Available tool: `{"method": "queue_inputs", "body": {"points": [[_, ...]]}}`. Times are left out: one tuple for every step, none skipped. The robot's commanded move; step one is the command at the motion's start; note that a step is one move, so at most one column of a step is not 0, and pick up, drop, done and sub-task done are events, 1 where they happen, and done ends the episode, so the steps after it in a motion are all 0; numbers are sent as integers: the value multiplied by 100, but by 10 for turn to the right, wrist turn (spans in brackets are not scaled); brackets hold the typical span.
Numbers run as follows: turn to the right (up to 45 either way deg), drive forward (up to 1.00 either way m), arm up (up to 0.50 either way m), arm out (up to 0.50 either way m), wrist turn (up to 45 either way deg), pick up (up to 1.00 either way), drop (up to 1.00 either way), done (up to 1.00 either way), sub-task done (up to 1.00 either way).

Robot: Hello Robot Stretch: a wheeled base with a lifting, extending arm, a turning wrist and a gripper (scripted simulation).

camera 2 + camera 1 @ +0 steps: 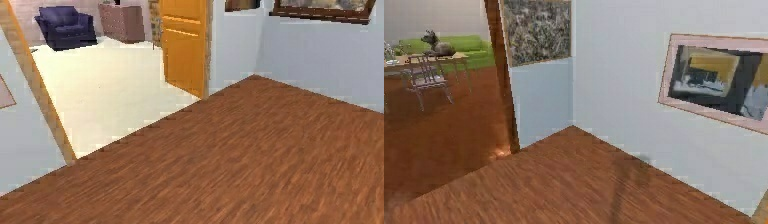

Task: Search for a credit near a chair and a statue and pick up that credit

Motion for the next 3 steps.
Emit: {"method": "queue_inputs", "body": {"points": [[-390,0,0,0,0,0,0,0,0],[0,100,0,0,0,0,0,0,0],[-30,0,0,0,0,0,0,0,0]]}}
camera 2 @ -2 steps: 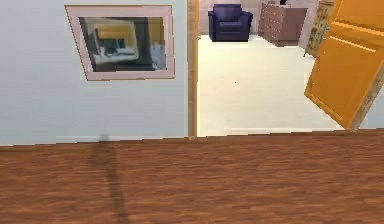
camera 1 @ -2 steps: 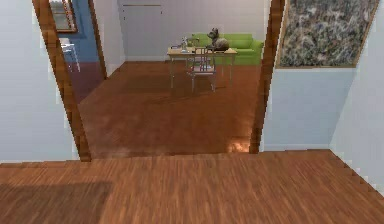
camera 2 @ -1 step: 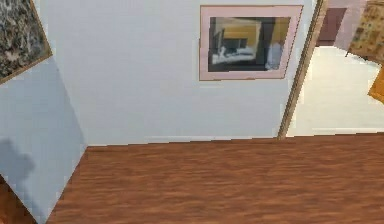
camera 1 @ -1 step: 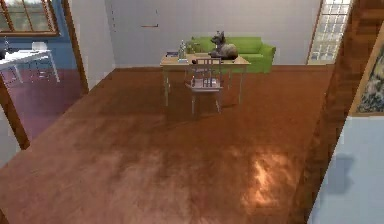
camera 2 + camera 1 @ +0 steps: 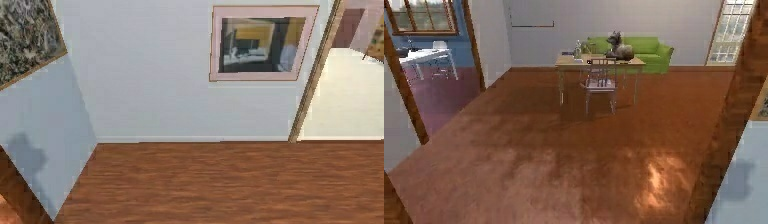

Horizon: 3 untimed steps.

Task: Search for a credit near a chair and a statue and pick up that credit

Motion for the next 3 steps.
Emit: {"method": "queue_inputs", "body": {"points": [[0,100,0,0,0,0,0,0,0],[0,5,0,0,0,0,0,0,0],[240,0,0,0,0,0,0,0,0]]}}
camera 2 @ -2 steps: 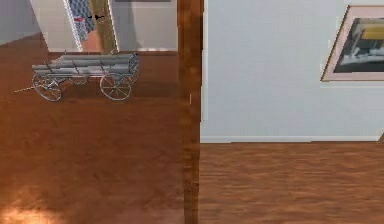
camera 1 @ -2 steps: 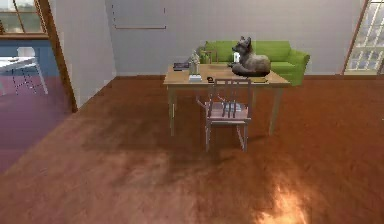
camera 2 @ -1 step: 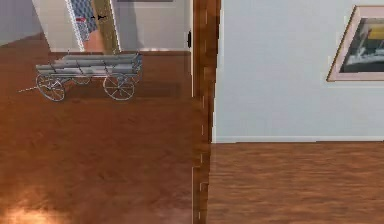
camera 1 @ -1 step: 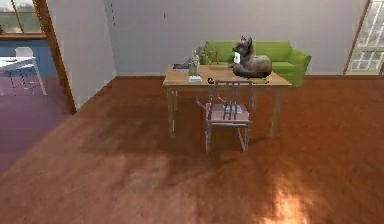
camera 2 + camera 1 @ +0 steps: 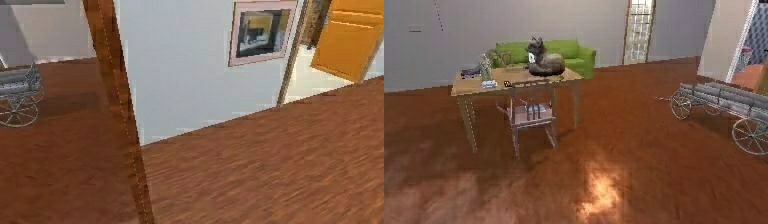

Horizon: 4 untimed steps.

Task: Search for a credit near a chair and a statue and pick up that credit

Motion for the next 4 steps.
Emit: {"method": "queue_inputs", "body": {"points": [[0,100,0,0,0,0,0,0,0],[0,45,0,0,0,0,0,0,0],[450,0,0,0,0,0,0,0,0],[180,0,0,0,0,0,0,0,0]]}}
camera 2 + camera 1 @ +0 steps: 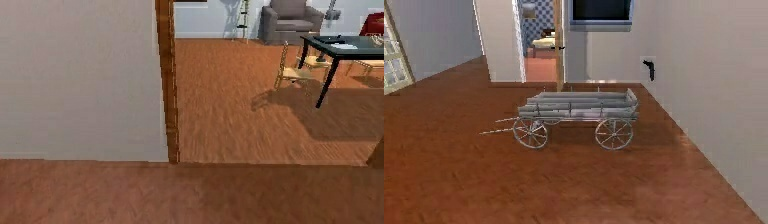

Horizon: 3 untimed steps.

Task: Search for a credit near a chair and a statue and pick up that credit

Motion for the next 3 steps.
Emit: {"method": "queue_inputs", "body": {"points": [[0,30,0,0,0,0,0,0,0],[-330,0,0,0,0,0,0,0,0],[0,100,0,0,0,0,0,0,0]]}}
